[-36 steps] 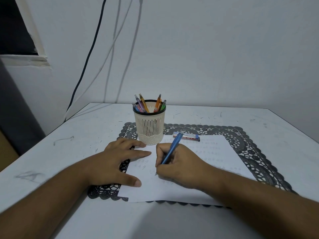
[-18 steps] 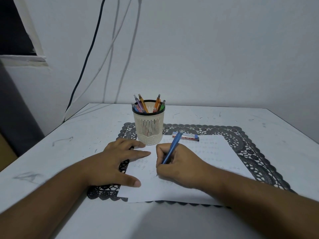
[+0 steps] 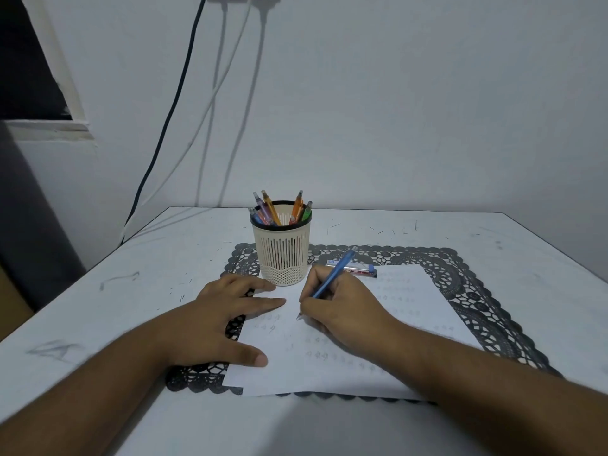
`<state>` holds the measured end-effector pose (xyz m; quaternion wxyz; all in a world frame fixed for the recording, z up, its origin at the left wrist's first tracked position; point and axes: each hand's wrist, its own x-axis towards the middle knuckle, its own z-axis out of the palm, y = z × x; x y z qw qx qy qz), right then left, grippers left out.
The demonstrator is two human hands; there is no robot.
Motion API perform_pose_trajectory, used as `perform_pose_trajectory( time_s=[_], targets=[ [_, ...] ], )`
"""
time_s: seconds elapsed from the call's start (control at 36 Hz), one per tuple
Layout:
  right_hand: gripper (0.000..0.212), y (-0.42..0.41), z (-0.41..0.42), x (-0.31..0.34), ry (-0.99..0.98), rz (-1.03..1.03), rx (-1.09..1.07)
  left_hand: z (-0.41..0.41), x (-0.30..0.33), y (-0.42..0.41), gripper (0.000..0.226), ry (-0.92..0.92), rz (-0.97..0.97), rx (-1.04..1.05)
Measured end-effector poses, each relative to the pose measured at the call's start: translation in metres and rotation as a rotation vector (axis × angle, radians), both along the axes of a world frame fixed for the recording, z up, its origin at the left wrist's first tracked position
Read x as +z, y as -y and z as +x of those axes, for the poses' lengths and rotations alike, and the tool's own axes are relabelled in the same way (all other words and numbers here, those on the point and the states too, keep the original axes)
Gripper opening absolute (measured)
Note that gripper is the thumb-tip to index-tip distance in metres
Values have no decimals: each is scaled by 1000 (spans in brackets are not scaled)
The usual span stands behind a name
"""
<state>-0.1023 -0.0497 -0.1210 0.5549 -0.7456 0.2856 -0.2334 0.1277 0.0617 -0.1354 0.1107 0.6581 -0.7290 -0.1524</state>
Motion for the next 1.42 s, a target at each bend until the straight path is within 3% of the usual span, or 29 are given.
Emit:
perform_pose_trajectory(
  time_s=[0.53,0.61,0.67,0.72,0.83,0.86,0.92,0.97,1.03,1.08,1.17,1.25,1.42],
  targets=[
    [18,6,-3,-3,22,-7,38,-7,-4,1,73,86,-55,42],
    [29,10,-2,-1,79,68,46,-8,-3,0,71,81,-86,53],
    [37,15,-6,5,148,164,60,-11,0,-1,68,49,-147,79],
    [31,20,-13,15,249,233,137,-16,7,-2,61,-30,-296,156],
    [11,35,-25,36,281,189,177,-30,22,4,20,-321,-670,458],
    [6,38,-27,42,281,167,156,-34,28,7,26,-404,-706,526],
    [27,44,-30,53,272,123,70,-39,38,15,47,-580,-718,633],
    [43,48,-35,63,291,94,-44,-43,47,27,72,-774,-660,691],
    [46,52,-37,73,351,99,-123,-48,52,42,96,-956,-557,720],
    [33,56,-36,84,433,156,-146,-55,50,57,117,-1028,-473,720],
    [5,62,-28,102,537,237,-168,-65,37,68,144,-961,-412,708],
    [14,68,-17,110,532,128,-221,-66,13,74,138,-1106,-430,564],
    [4,68,14,112,405,-446,-260,-73,8,67,96,-926,-602,473]
  ],
)
